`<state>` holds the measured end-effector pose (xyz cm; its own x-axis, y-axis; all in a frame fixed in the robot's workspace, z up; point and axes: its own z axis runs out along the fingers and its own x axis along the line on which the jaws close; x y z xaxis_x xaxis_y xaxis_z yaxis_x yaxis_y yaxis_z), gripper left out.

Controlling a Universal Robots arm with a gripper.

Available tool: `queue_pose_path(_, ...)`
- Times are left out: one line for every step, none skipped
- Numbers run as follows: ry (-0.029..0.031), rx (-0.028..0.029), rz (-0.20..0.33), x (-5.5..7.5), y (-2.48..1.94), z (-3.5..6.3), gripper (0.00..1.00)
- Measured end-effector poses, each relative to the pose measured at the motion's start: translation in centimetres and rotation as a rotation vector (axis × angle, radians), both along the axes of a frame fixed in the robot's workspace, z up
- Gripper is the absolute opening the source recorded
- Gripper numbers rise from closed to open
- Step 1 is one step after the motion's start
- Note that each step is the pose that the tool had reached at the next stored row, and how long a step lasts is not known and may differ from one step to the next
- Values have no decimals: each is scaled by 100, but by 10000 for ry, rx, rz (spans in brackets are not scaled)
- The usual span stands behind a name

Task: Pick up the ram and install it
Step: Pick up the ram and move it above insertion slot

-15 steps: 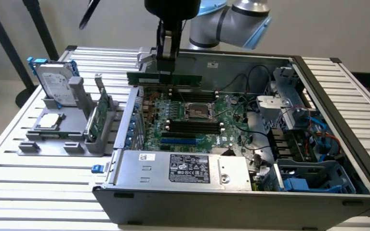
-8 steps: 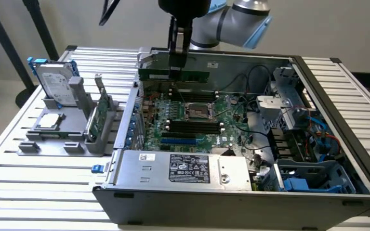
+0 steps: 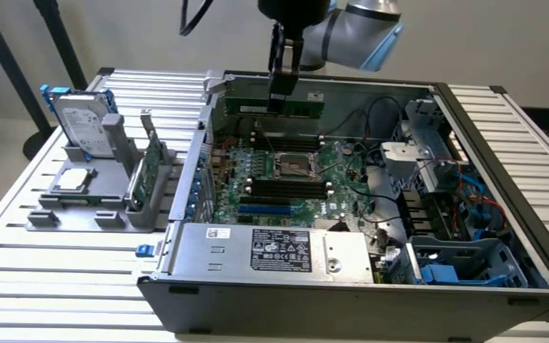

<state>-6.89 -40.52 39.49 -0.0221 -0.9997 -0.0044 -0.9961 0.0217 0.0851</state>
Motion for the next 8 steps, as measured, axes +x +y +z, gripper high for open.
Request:
queue_pose_path(-1, -7, 0, 31, 17, -10, 14)
queue_pose_path(-1, -13, -1, 61, 31, -19, 14)
queue_pose_path(-1, -18, -6, 90, 43, -29, 14)
queue_pose_path(-2, -20, -15, 119, 51, -39, 14)
queue_pose_path(-1, -21, -36, 142, 56, -50, 14)
queue_pose_path(-2, -19, -68, 162, 59, -62, 14)
queue_pose_path(-2, -19, -111, 178, 60, -74, 14)
queue_pose_path(-2, -18, -171, 189, 61, -89, 14)
